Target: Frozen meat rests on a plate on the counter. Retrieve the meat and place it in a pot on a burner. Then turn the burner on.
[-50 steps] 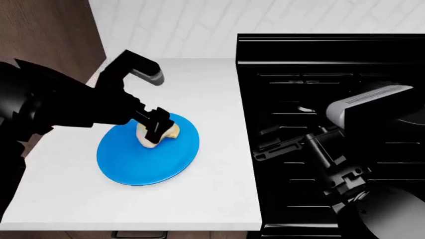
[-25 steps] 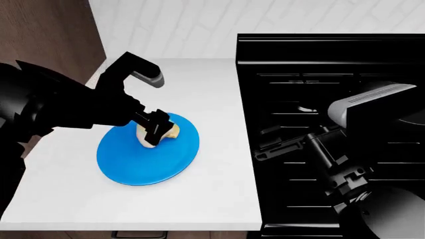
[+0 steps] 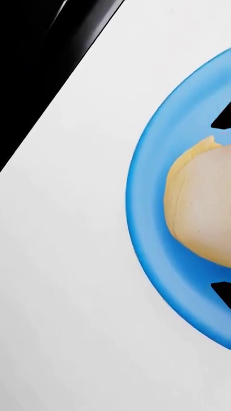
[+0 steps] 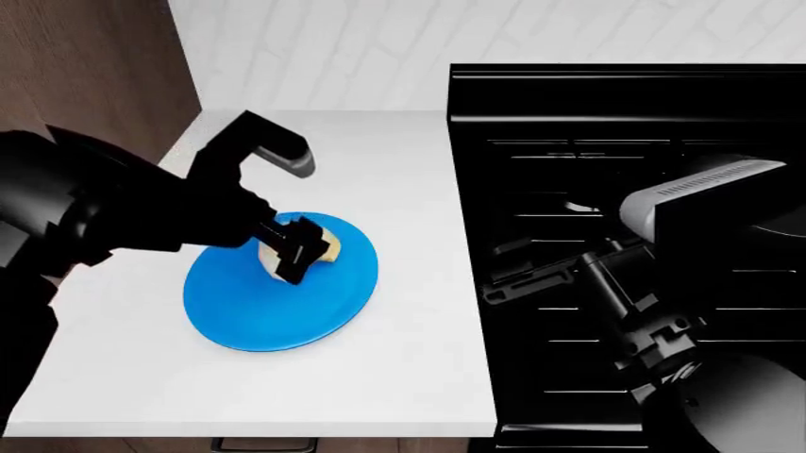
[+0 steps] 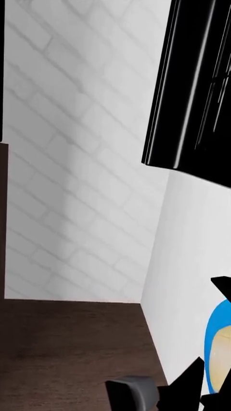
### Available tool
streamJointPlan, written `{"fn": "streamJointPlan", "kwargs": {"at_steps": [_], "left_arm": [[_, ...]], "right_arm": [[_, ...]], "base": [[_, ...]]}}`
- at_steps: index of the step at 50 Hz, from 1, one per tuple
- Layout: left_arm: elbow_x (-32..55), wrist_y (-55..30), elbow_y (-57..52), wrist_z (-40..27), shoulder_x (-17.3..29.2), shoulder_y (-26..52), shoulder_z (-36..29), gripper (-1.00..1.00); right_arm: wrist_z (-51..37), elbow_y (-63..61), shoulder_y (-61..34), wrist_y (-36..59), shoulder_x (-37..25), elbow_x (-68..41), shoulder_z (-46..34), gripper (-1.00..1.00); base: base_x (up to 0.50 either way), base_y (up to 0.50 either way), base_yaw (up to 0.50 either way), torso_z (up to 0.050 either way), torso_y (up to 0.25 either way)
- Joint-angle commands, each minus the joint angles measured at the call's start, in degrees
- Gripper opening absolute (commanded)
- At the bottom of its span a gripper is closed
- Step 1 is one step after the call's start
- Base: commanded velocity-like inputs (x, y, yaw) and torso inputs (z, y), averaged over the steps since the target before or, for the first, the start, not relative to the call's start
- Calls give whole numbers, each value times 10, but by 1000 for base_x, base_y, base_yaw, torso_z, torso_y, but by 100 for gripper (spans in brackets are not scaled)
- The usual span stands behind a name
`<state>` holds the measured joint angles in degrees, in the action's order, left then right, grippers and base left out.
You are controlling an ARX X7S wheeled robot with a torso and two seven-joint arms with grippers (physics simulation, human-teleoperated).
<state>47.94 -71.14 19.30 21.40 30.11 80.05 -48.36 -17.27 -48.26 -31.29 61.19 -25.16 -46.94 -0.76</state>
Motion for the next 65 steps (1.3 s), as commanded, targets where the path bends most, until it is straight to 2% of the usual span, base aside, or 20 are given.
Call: {"fn": "streamJointPlan", "kwargs": {"at_steps": [1, 58, 59, 65], "left_arm": [[-1, 6, 4, 2, -1, -6, -5, 100], [-10, 29, 19, 11, 1, -19, -26, 100], [-13, 33, 14, 10, 3, -19, -28, -100], [-12, 34, -1, 5, 8, -16, -25, -100]], "right_arm": [[-3, 3, 0, -4, -2, 0, -4, 100], [-24, 5, -9, -6, -9, -19, -14, 100], [-24, 5, -9, -6, -9, -19, -14, 100], [-27, 4, -9, -7, -10, -21, -14, 100]], "base": [[0, 0, 0, 0, 0], [0, 0, 0, 0, 0], [0, 0, 0, 0, 0], [0, 0, 0, 0, 0]]}}
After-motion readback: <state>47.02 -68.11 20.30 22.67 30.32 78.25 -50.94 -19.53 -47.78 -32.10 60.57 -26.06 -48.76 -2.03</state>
